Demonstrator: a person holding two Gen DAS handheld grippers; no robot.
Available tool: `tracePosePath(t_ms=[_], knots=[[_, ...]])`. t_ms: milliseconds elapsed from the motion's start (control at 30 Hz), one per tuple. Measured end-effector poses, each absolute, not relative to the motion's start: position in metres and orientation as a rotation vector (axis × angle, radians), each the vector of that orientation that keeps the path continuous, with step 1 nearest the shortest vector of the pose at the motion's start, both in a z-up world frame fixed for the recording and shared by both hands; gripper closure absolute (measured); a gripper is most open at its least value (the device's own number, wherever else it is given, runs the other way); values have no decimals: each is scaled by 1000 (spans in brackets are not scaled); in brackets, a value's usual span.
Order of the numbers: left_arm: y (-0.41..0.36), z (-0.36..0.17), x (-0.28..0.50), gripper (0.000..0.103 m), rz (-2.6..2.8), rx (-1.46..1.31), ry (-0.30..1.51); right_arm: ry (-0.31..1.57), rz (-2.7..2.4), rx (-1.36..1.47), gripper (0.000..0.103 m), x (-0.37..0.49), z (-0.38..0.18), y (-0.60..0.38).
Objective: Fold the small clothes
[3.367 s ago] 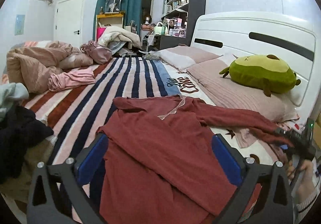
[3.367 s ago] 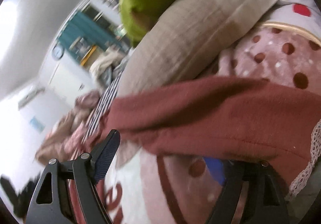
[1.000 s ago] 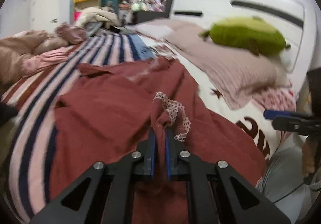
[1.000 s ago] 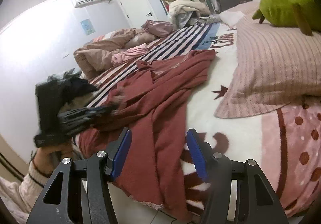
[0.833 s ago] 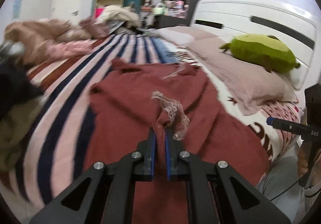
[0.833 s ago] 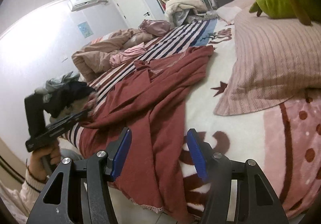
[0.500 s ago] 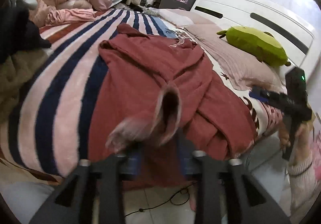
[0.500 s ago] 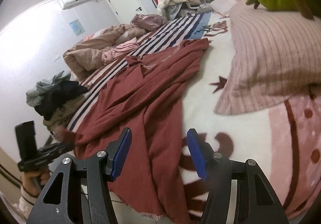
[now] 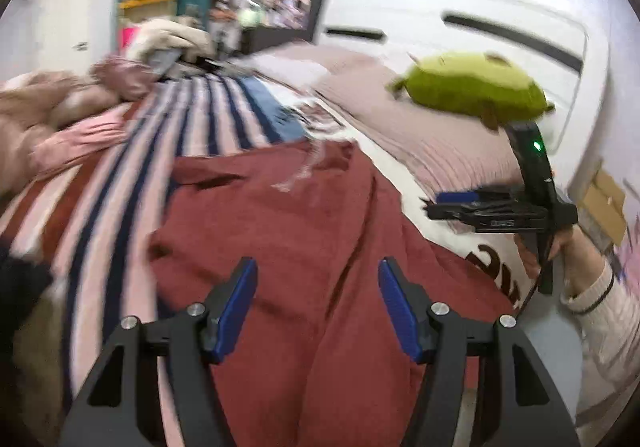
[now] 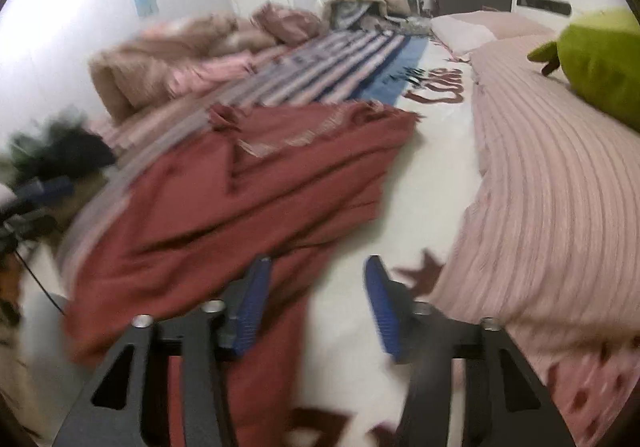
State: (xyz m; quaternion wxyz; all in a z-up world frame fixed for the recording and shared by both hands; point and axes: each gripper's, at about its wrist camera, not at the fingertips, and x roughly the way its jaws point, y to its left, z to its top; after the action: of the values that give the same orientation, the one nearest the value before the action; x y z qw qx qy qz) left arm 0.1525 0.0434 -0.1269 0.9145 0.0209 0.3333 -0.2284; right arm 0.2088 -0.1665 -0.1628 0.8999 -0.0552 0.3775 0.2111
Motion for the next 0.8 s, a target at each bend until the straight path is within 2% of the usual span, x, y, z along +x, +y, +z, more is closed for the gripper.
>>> tracePosePath(t_ms=[33, 100, 167, 333, 367, 400, 433, 500, 733, 767, 800], knots=[[30, -135, 171, 45, -513, 60, 715, 798, 426, -137, 69, 215, -168, -165], [11, -147, 194, 54, -564, 73, 763, 841, 433, -152, 70, 227, -179, -164], [-8, -160, 219, 58, -578, 114, 810, 860, 457, -146, 70, 233, -187, -165], [-40, -181, 268, 58, -615, 151, 880, 857, 503, -74, 69, 245, -190, -170], [-43, -184, 275, 62, -622, 141, 890, 860, 511, -54, 69, 247, -190, -171], [-44, -186, 281, 73, -624, 136, 901, 863, 515, -39, 69, 248, -191, -173], [-48, -189, 287, 78, -627, 136, 912, 866, 517, -30, 69, 250, -191, -173], [-50, -191, 292, 101, -661, 121, 929, 869, 524, -19, 69, 251, -192, -174], [-25, -178, 288, 102, -557, 116, 874, 852, 567, 27, 69, 250, -190, -177], [-21, -178, 289, 102, -535, 122, 871, 847, 576, 27, 65, 250, -188, -176], [-17, -178, 291, 102, -518, 126, 872, 843, 576, 23, 55, 249, -188, -176]])
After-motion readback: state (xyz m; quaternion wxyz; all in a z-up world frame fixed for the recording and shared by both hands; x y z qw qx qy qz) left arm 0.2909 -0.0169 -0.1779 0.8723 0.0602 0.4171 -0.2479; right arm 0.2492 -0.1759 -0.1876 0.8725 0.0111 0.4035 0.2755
